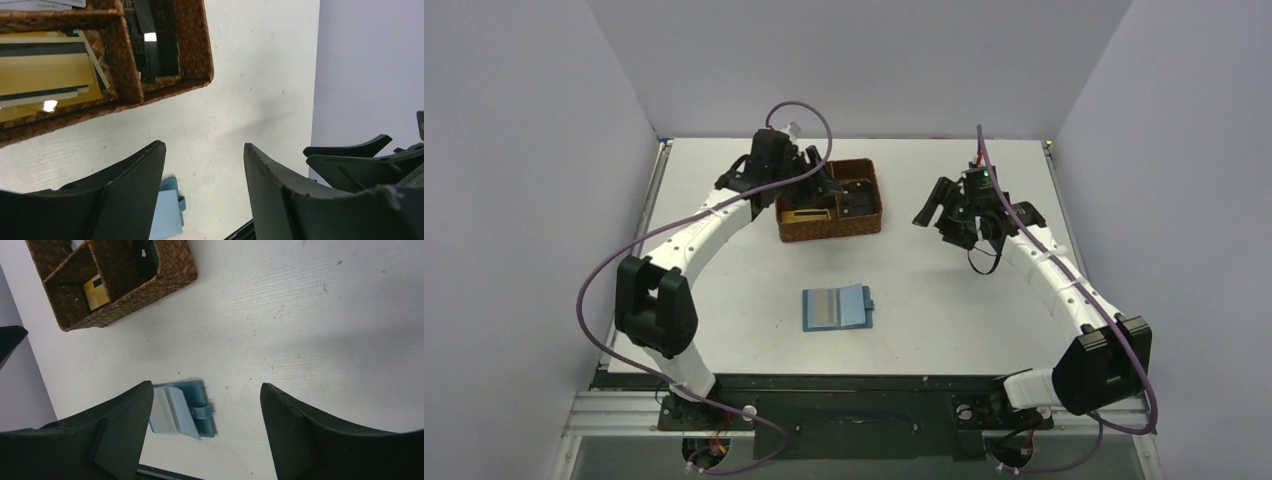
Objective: Take the credit cards out of the card holder
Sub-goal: Place the credit card in the storage box, then remove the credit card from the card holder.
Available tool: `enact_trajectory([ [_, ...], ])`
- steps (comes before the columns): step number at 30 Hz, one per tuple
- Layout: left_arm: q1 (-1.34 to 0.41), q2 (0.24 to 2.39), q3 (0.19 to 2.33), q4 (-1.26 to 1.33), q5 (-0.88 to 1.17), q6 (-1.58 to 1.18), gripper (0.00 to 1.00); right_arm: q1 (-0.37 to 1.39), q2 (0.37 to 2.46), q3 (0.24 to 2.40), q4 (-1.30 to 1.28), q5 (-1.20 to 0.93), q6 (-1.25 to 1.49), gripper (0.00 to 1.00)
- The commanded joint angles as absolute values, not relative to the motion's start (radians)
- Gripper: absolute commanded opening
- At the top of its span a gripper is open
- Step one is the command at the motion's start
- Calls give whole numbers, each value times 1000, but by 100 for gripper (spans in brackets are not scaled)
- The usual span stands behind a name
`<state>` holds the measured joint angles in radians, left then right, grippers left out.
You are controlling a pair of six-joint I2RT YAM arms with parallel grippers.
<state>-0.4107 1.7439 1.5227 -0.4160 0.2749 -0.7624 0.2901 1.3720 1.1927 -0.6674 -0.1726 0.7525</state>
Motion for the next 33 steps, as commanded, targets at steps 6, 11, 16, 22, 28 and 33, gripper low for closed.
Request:
enact_trajectory([
  [6,-447,1492,1263,-388,212,-741,57,403,1280,1103,-587,-66,798,74],
  [11,-473,1324,1069,-409,152,-722,57,555,1204,997,-514,34,830,74],
  [16,-490,1142,882,-412,98,-739,57,794,1196,943,-451,180,867,74],
  [22,-489,990,728,-488,-2,-767,57,964,1317,985,-436,287,883,74],
  [28,-459,983,698,-548,-31,-759,57,1031,1500,1105,-435,310,872,70],
  [33,-370,1024,698,-568,31,-716,57,1067,1615,1194,-434,313,869,69],
])
